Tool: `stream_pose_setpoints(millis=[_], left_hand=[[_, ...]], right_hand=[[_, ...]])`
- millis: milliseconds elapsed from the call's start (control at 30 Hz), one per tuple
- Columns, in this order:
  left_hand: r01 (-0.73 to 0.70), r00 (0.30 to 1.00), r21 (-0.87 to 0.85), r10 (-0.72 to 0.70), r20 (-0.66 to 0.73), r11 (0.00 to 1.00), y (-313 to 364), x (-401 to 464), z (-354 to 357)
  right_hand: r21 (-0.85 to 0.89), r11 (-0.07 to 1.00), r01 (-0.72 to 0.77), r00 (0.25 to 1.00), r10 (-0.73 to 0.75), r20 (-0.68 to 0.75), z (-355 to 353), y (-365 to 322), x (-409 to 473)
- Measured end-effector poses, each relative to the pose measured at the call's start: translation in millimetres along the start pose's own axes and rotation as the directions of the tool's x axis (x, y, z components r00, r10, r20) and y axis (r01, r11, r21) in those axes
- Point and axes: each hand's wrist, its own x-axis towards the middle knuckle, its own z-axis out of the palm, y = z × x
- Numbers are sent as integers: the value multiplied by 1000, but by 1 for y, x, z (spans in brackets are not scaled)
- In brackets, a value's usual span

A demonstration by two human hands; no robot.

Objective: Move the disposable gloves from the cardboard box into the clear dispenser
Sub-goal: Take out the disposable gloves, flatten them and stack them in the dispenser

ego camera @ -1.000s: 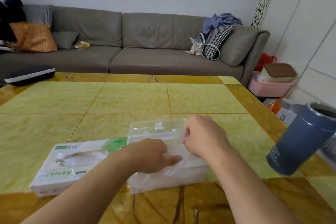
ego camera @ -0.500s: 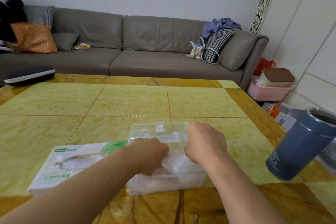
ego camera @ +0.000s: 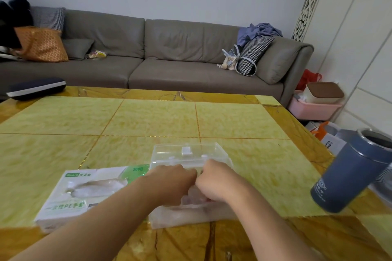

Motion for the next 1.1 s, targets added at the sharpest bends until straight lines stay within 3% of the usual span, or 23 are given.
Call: stream_pose_setpoints(millis=[100, 233, 333, 533, 700, 967, 1100], left_hand=[[21, 997, -210, -6, 71, 978, -4, 0, -6], [34, 995, -436, -70, -66, 899, -1, -8, -11], [80, 992, -538, -118, -37, 839, 7, -15, -11], [175, 968, -300, -108, 227, 938, 21, -6, -7], [271, 916, -315, -143, 375, 910, 15, 5, -12], [273, 931, -229, -196, 308, 935, 20, 9, -10], [243, 968, -263, -217, 125, 934, 12, -10, -6]], right_hand=[[-161, 987, -19, 994, 35, 101, 4, 5, 12], [-243, 970, 11, 970, 48, 237, 8, 3, 23], [-261, 964, 48, 967, 21, 255, 8, -1, 21], [-331, 943, -32, 967, 113, 227, 14, -2, 19], [-223, 970, -96, 968, 144, 207, 2, 4, 13], [-156, 979, -132, 990, 139, 30, 4, 8, 13], [-132, 988, -78, 990, 61, -125, 10, 3, 7]])
